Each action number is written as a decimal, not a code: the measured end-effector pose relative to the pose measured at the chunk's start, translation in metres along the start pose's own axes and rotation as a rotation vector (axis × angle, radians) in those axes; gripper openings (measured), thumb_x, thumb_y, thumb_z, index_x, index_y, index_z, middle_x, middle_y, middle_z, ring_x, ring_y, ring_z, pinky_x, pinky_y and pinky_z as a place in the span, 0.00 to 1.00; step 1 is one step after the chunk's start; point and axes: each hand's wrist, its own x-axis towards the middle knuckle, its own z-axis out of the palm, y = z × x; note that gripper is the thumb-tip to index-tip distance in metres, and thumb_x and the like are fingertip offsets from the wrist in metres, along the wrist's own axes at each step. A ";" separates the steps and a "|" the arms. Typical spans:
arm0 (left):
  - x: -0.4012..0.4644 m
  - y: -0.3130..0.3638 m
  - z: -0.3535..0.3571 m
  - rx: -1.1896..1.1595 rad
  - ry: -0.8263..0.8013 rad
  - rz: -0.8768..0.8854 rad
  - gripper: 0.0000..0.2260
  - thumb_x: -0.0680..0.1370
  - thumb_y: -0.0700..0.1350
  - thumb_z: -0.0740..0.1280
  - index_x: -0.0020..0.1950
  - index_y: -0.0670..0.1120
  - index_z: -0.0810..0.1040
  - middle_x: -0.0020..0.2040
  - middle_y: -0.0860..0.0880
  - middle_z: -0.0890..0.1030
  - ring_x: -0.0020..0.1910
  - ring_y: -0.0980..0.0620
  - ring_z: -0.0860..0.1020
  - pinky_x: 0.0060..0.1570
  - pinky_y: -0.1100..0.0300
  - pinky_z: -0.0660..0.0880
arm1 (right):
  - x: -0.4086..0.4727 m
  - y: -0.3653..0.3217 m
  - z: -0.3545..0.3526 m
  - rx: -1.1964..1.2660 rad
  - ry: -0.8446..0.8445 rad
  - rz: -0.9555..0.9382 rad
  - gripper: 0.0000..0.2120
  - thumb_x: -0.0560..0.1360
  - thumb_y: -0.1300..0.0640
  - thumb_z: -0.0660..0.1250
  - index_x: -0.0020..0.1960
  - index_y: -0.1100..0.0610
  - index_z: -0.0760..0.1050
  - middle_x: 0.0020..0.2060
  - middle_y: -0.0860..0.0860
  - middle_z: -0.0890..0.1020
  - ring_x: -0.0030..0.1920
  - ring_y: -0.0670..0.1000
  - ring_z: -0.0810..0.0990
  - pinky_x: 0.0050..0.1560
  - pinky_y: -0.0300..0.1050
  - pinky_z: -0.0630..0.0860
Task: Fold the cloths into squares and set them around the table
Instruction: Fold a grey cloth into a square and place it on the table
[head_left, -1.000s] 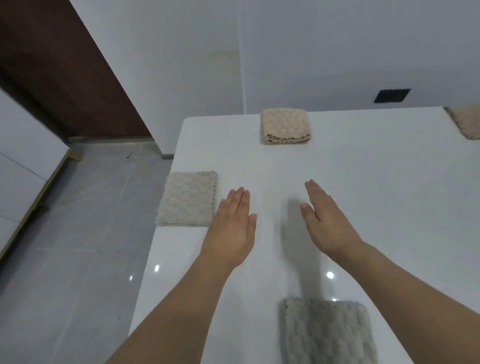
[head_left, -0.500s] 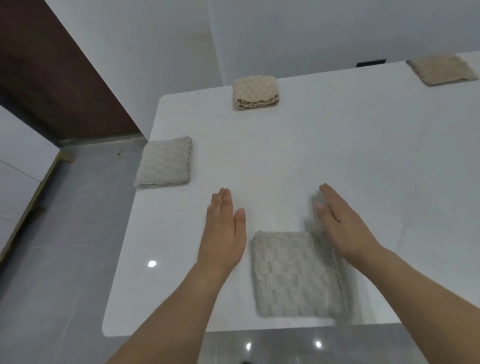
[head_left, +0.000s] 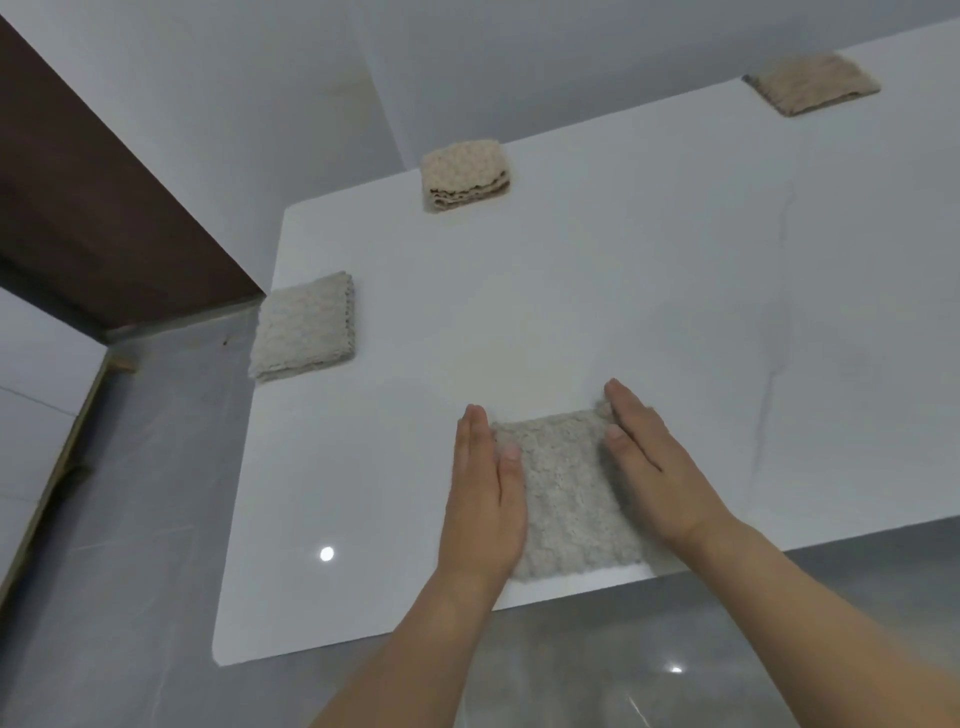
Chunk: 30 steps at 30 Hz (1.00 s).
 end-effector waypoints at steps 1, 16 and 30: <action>0.000 -0.001 0.002 -0.004 0.010 0.005 0.28 0.82 0.60 0.45 0.81 0.52 0.45 0.80 0.61 0.46 0.77 0.67 0.43 0.73 0.70 0.41 | 0.000 0.001 0.003 -0.027 0.011 -0.018 0.24 0.83 0.49 0.51 0.78 0.46 0.52 0.76 0.37 0.54 0.76 0.39 0.49 0.77 0.44 0.46; 0.000 -0.028 0.010 0.318 0.115 0.146 0.28 0.82 0.52 0.44 0.80 0.44 0.53 0.80 0.47 0.56 0.79 0.53 0.49 0.76 0.59 0.38 | 0.008 0.014 0.019 -0.402 0.103 -0.204 0.25 0.84 0.50 0.47 0.79 0.55 0.51 0.78 0.47 0.55 0.76 0.40 0.51 0.74 0.35 0.39; -0.014 -0.039 0.007 0.323 0.143 0.159 0.27 0.82 0.51 0.44 0.80 0.44 0.55 0.79 0.48 0.59 0.79 0.53 0.50 0.76 0.60 0.38 | -0.001 0.014 0.026 -0.439 0.060 -0.262 0.25 0.83 0.54 0.50 0.79 0.57 0.50 0.78 0.49 0.54 0.77 0.42 0.50 0.74 0.35 0.41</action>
